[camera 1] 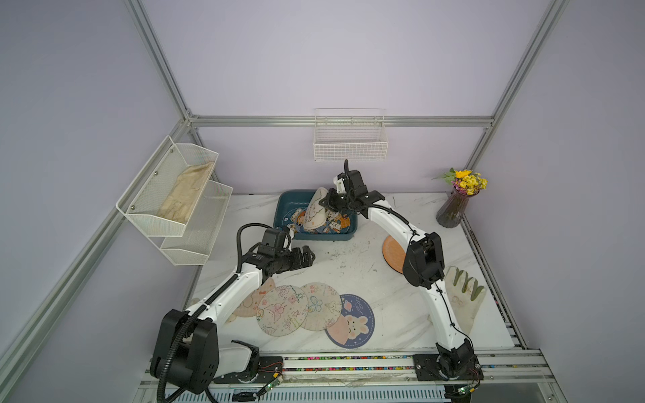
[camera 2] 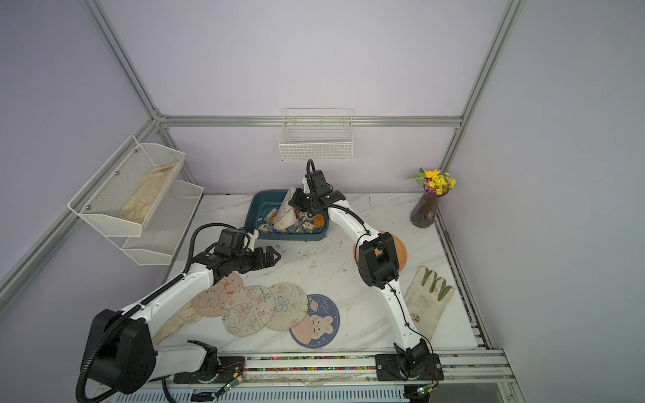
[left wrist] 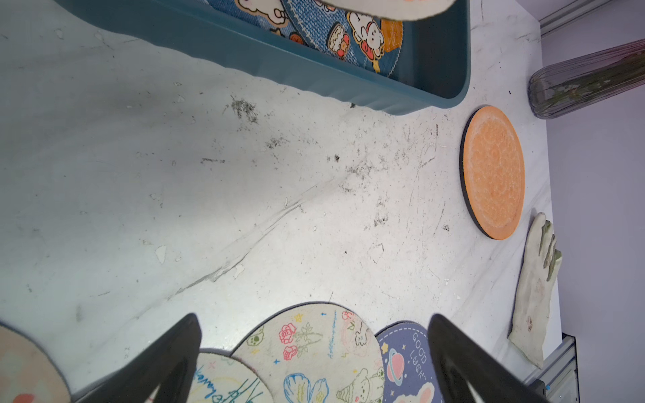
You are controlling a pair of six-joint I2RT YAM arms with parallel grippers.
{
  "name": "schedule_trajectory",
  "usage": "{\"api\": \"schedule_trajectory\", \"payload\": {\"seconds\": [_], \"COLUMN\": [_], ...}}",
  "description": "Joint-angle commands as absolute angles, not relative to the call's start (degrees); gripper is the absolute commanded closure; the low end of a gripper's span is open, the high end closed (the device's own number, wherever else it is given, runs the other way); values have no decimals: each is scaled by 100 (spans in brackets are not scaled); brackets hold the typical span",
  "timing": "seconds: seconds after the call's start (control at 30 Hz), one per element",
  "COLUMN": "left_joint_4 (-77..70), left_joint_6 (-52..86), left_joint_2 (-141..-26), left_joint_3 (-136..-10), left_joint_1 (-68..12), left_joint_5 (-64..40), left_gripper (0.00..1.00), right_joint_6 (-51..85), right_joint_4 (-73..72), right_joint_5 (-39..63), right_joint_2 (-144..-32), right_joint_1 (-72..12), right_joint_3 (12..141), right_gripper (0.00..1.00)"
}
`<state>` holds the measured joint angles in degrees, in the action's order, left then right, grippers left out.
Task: Put the coasters into the storage box
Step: Place the coaster in the storage box.
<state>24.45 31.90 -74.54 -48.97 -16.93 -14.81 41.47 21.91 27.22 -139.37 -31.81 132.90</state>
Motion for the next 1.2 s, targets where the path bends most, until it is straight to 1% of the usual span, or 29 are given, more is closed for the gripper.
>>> {"api": "schedule_trajectory", "payload": {"seconds": [0.0, 0.13, 0.37, 0.5, 0.57, 0.63, 0.7, 0.8, 0.9, 1.03, 1.17], "left_joint_4": [2290, 2336, 2384, 2391, 2391, 2388, 2390, 2383, 2386, 2388, 2387], "left_joint_6": [3250, 3243, 3212, 3208, 3193, 3189, 3168, 3160, 3141, 3108, 3111], "left_joint_2": [-7282, -7274, -7242, -7233, -7242, -7251, -7271, -7291, -7332, -7365, -7383], "left_joint_3": [-4667, -4688, -4678, -4669, -4673, -4678, -4689, -4709, -4720, -4755, -4781], "left_joint_1": [-1672, -1671, -1656, -1664, -1661, -1656, -1660, -1658, -1658, -1659, -1661], "left_joint_5": [-1502, -1498, -1458, -1452, -1453, -1453, -1452, -1472, -1491, -1512, -1518], "left_gripper": [0, 0, 0, 0, 0, 0, 0, 0, 0, 0, 0], "right_joint_6": [4223, 4299, 4165, 4038, 3950, 3832, 3702, 3534, 3403, 3309, 3223], "right_joint_4": [1982, 2042, 2417, 2675, 2842, 3079, 3292, 3388, 3388, 3393, 3345], "right_joint_5": [2818, 2672, 2240, 1960, 1816, 1629, 1460, 1257, 1102, 987, 945], "right_joint_2": [-14308, -14637, -14652, -14525, -14450, -14365, -14270, -14047, -13760, -13405, -12984], "right_joint_1": [-3182, -3147, -3051, -3007, -2997, -3003, -3000, -3000, -2997, -2966, -2856], "right_joint_3": [13648, 13720, 13615, 13567, 13560, 13569, 13567, 13385, 13138, 12781, 12210], "right_gripper": [100, 100, 99, 88, 79, 64, 55, 45, 37, 29, 25]}}
